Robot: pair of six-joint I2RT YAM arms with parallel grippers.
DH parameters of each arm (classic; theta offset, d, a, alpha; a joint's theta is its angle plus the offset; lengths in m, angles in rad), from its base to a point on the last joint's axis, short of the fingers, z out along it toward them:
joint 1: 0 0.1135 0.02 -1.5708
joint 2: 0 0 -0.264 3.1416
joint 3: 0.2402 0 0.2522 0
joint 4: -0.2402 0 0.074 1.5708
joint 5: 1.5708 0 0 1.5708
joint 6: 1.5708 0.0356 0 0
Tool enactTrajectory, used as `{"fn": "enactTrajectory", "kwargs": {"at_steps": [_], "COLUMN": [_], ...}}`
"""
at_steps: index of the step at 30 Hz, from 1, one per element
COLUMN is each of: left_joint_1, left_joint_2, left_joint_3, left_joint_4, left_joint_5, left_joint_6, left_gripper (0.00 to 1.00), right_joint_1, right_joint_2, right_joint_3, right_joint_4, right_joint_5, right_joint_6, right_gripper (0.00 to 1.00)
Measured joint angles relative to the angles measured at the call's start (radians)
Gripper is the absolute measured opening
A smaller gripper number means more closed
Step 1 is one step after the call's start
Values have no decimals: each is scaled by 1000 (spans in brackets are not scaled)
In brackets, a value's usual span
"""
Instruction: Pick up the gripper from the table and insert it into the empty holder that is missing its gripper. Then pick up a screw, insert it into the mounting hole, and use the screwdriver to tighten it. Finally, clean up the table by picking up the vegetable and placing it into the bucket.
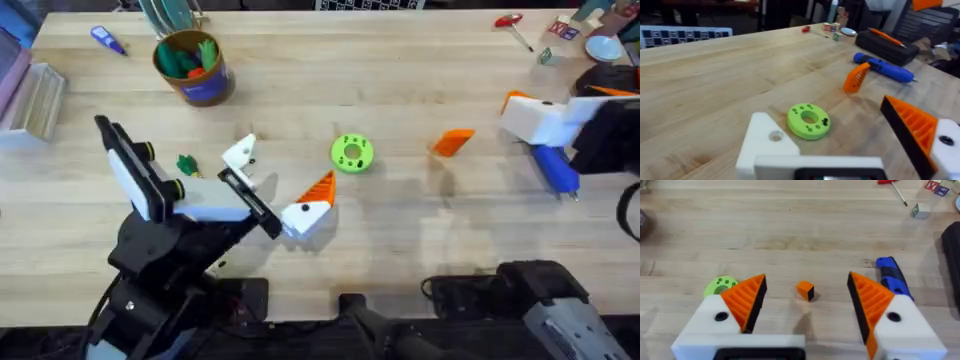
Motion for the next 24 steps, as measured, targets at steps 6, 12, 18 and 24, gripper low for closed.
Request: {"fn": "enactTrajectory", "kwargs": {"at_steps": [6,12,18,24], "left_joint_1": [0,0,0,0], "left_joint_2": [0,0,0,0], "left_joint_3": [0,0,0,0], "left_joint_4": [-7,-7,-2,1], "left_joint_5": [-74,-75,4,97], "left_joint_6": [0,0,5,35], "left_gripper": [987,986,987,986], "right_joint_1": [0,0,0,0], "right_joint_2": [0,0,0,23], "right_joint_3": [0,0,0,0], "right_joint_4": [0,0,-19,-51], "right_joint_5": [0,-9,-11,-46], "right_joint_6": [0,0,0,0], "right_gripper": [993,994,994,993]}}
